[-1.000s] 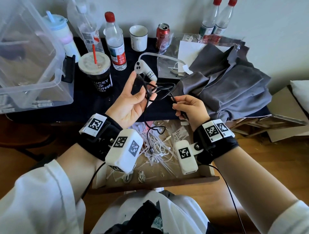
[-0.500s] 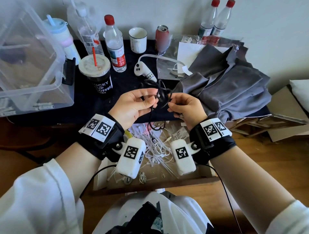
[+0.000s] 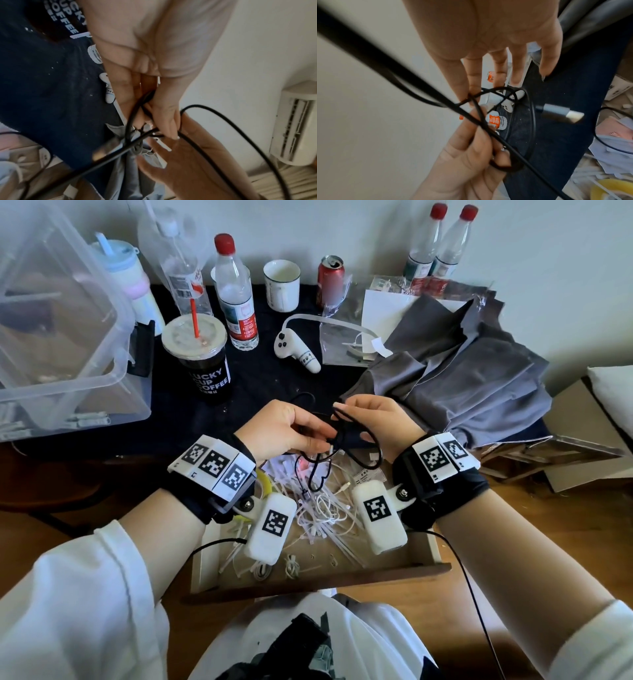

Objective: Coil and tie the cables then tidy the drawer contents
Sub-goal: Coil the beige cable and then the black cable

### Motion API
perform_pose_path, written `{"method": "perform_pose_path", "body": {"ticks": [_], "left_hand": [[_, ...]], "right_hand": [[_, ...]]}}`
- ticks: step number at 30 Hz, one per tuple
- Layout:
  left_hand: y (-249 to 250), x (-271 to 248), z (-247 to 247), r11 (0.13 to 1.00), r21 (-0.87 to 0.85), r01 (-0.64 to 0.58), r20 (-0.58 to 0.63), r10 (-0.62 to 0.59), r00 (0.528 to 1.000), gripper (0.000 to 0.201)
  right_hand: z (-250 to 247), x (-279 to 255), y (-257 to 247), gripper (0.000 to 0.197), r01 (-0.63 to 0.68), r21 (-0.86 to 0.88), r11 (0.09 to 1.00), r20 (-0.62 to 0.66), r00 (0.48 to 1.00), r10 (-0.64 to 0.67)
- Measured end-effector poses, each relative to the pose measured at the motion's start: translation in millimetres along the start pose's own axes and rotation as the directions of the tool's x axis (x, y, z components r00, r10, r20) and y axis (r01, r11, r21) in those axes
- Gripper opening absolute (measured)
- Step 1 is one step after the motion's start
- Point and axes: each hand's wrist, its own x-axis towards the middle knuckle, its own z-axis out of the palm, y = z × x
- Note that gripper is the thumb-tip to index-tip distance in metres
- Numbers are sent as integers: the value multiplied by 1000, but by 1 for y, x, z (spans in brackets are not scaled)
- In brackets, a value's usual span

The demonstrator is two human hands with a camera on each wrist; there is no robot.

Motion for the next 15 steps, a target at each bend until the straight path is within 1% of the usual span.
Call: {"method": "perform_pose_path", "body": {"ticks": [2,4,7,9,11,12,13,15], "left_hand": [[-3,0,-1,1000,-23,11,-40,-12,999,26],[-7,1,-2,999,-23,25,-81,-27,996,22],[-12,1,-1,998,-22,53,-93,-55,994,18],[-17,2,-3,998,4,64,-94,-63,994,19],[-23,2,-6,995,76,69,-99,-62,993,22],[-26,2,-7,993,92,75,-102,-65,993,21],[-29,1,-7,993,88,81,-105,-71,992,19],[-34,2,-7,995,29,96,-115,-92,989,17]], "right_hand": [[-5,-1,-2,27,44,42,998,-11,999,-43],[-7,-3,-6,24,56,104,993,-19,998,-54],[-5,-4,-12,17,67,228,971,1,998,-69],[-7,-3,-17,21,81,361,929,-8,996,-84],[-15,-1,-23,26,115,507,854,-33,993,-115],[-19,0,-26,28,130,545,829,-40,991,-129],[-22,0,-26,29,139,546,826,-47,990,-136],[-27,-1,-24,32,156,487,859,-62,988,-144]]}}
